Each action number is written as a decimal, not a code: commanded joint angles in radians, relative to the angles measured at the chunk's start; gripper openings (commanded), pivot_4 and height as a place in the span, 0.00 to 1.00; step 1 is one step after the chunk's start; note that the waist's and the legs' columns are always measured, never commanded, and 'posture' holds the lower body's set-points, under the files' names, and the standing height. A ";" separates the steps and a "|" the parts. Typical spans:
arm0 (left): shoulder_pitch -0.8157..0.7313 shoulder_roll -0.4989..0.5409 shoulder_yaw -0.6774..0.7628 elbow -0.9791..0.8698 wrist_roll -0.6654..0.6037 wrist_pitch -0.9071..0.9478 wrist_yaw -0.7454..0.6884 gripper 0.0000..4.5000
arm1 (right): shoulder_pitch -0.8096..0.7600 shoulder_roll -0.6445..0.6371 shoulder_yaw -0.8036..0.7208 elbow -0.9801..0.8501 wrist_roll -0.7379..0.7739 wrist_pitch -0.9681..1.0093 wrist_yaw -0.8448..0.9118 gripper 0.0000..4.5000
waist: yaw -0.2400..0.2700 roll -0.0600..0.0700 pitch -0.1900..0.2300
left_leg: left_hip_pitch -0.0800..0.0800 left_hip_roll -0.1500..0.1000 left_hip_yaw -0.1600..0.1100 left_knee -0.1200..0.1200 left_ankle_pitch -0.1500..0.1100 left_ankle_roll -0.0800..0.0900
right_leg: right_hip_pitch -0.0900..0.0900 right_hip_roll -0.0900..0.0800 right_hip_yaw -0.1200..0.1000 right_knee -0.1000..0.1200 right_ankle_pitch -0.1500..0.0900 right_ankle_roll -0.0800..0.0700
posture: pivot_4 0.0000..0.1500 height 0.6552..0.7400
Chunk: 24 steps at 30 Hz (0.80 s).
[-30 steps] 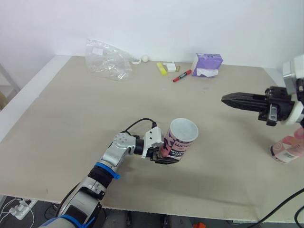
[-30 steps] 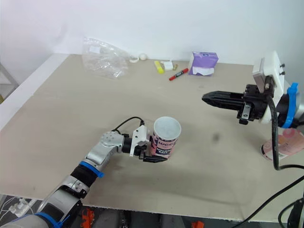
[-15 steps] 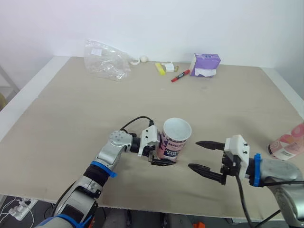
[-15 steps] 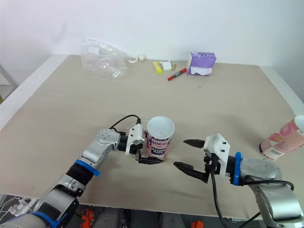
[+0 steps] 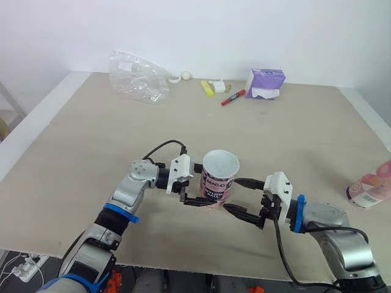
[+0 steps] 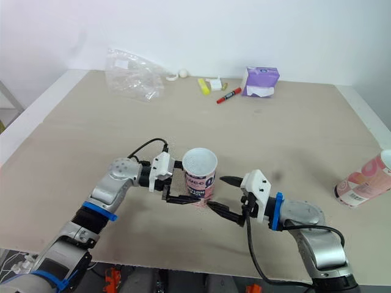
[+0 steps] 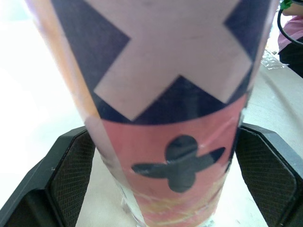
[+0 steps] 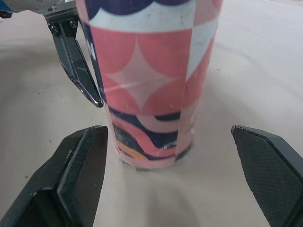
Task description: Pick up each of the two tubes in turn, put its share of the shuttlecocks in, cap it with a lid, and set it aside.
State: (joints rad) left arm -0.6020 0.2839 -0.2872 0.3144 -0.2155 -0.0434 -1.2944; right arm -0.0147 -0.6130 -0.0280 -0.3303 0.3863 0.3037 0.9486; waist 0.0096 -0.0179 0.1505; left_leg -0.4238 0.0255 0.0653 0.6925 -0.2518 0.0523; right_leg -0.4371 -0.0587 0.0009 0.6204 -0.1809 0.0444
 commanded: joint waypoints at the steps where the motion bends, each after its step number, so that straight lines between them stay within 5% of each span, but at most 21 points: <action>1: 0.016 0.033 0.030 -0.071 -0.028 -0.003 -0.007 1.00 | -0.032 0.024 0.025 0.014 -0.013 -0.039 -0.014 1.00 | -0.001 0.000 0.000 | 0.000 0.000 0.000 0.000 0.000 0.000 | 0.000 0.000 0.000 0.000 0.000 0.000 | 1.00 1.00; 24: 0.182 0.187 0.096 -0.280 -0.083 0.100 0.057 1.00 | -0.170 0.153 0.167 0.162 -0.093 -0.146 -0.027 1.00 | -0.001 0.000 0.000 | 0.001 0.002 0.001 0.000 0.002 -0.003 | -0.001 0.001 0.000 0.002 0.001 -0.003 | 1.00 1.00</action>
State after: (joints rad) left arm -0.4216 0.4594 -0.2112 0.0726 -0.2776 0.0585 -1.2420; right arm -0.1666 -0.4713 0.1384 -0.1613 0.2901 0.1810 0.9261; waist 0.0086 -0.0178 0.1507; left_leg -0.4225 0.0281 0.0666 0.6921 -0.2498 0.0487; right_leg -0.4378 -0.0572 0.0006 0.6222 -0.1795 0.0415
